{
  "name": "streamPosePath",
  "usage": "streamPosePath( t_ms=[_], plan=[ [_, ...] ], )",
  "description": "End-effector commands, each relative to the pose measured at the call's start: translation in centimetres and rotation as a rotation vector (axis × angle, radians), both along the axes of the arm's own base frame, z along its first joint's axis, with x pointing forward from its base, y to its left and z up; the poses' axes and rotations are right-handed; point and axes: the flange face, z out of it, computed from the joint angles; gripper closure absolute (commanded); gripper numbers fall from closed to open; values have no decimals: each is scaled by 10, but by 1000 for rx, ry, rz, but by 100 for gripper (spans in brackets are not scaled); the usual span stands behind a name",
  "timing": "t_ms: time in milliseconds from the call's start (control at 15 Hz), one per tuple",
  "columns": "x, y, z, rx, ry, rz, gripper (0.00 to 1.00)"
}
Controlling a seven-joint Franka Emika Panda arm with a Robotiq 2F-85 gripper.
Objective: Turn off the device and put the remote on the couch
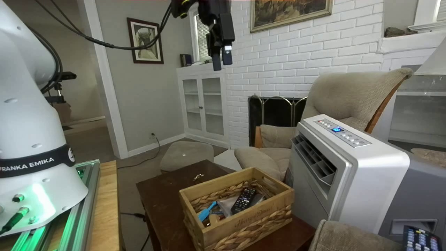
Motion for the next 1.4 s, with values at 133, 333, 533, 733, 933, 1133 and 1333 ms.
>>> streamPosePath(
  t_ms=[133, 333, 533, 733, 933, 1133, 1333],
  plan=[
    [100, 23, 10, 145, -104, 10, 0],
    [151, 39, 16, 134, -162, 25, 0],
    [194, 42, 25, 95, -215, 39, 0],
    [230, 38, 24, 59, -240, 38, 0],
    [223, 36, 22, 63, -238, 32, 0],
    [242, 31, 16, 43, -245, 4, 0],
    [252, 37, 10, 24, -257, -14, 0]
  ],
)
